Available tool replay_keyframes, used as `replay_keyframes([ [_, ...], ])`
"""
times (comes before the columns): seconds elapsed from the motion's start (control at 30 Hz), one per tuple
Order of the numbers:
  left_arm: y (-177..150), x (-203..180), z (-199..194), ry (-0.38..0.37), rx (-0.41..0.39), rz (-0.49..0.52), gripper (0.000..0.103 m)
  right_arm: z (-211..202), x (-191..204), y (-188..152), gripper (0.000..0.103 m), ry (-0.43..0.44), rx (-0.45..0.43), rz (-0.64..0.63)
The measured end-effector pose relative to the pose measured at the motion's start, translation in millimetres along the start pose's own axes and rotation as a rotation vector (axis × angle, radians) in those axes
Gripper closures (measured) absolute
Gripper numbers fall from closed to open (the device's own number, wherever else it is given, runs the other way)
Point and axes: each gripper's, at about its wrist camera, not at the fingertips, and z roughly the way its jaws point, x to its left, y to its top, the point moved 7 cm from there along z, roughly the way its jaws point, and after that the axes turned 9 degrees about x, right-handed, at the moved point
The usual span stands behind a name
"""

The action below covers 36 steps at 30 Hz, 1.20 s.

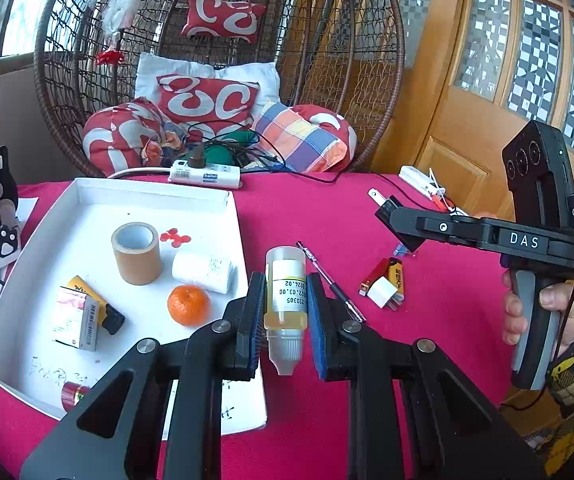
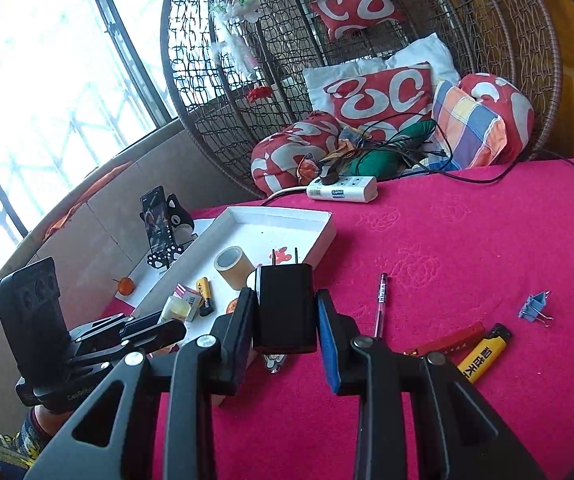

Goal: Organize rigid objects
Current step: 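Carry the dropper bottle and black charger into the white tray and release both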

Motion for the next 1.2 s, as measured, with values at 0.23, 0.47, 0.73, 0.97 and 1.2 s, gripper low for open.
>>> replay_keyframes([
  [0.23,-1.0,26.7,-10.1,0.024,-0.022,-0.054,0.084,10.7,13.1,7.1,0.073,0.001,0.012,-0.027],
  [0.47,-1.7,49.9,-19.3,0.051,-0.041,-0.102,0.084,24.2,29.0,17.9,0.073,-0.003,0.026,-0.073],
  [0.73,1.1,73.4,-25.3,0.08,-0.053,-0.138,0.084,44.1,41.8,31.7,0.073,0.006,0.045,-0.103],
  [0.97,10.4,105.7,-16.0,0.141,-0.032,-0.17,0.084,73.3,45.7,41.1,0.073,0.002,0.086,-0.111],
  [1.2,20.3,147.8,-6.1,0.28,-0.033,-0.2,0.084,104.9,44.7,47.2,0.073,-0.01,0.123,-0.089],
])
